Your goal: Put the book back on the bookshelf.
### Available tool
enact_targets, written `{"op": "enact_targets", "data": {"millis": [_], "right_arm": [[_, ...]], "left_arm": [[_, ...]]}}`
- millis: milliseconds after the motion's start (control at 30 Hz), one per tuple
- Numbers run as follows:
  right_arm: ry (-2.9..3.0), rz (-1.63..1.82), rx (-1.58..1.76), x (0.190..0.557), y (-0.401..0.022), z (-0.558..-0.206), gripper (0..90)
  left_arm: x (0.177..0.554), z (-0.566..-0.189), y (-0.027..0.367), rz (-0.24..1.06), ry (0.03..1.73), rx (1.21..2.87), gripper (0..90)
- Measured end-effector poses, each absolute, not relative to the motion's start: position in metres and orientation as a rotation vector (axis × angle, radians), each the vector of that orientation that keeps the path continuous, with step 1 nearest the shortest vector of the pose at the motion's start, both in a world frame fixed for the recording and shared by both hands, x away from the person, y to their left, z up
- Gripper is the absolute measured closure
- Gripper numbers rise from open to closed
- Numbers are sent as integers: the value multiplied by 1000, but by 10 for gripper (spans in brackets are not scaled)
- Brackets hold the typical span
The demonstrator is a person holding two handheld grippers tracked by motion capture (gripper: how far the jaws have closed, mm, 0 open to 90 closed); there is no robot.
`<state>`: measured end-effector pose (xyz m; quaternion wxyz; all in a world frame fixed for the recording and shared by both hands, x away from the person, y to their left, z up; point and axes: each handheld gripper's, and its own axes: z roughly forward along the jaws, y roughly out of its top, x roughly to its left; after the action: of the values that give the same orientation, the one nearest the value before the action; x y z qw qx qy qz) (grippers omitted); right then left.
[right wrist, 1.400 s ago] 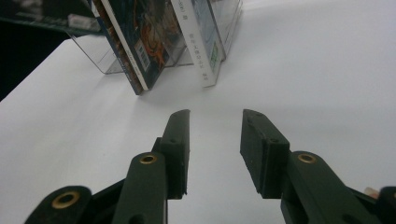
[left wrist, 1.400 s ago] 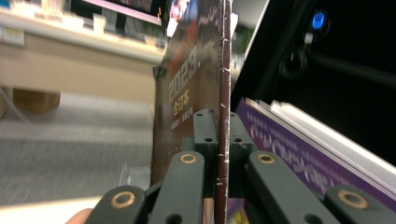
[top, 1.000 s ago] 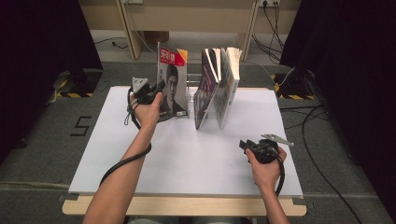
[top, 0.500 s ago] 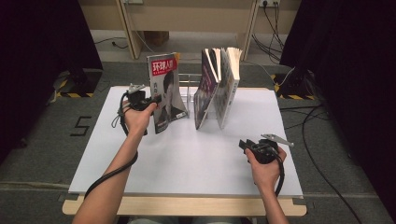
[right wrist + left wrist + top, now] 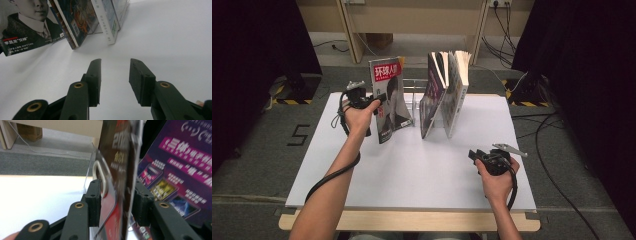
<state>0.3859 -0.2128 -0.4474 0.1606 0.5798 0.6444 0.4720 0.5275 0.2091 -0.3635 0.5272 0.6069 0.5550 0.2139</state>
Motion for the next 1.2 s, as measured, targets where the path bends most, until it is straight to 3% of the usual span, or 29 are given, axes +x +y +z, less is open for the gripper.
{"op": "enact_targets", "data": {"millis": [300, 600, 1200], "right_arm": [[1840, 1351, 1660, 386, -213, -446, 624], [1857, 1348, 1668, 387, -212, -449, 623], [1859, 1346, 1666, 387, -212, -449, 626]], "left_arm": [[537, -348, 205, 506, 1324, 1450, 649], [541, -343, 197, 541, 1335, 1516, 859], [527, -319, 176, 719, 1123, 1400, 866]]}}
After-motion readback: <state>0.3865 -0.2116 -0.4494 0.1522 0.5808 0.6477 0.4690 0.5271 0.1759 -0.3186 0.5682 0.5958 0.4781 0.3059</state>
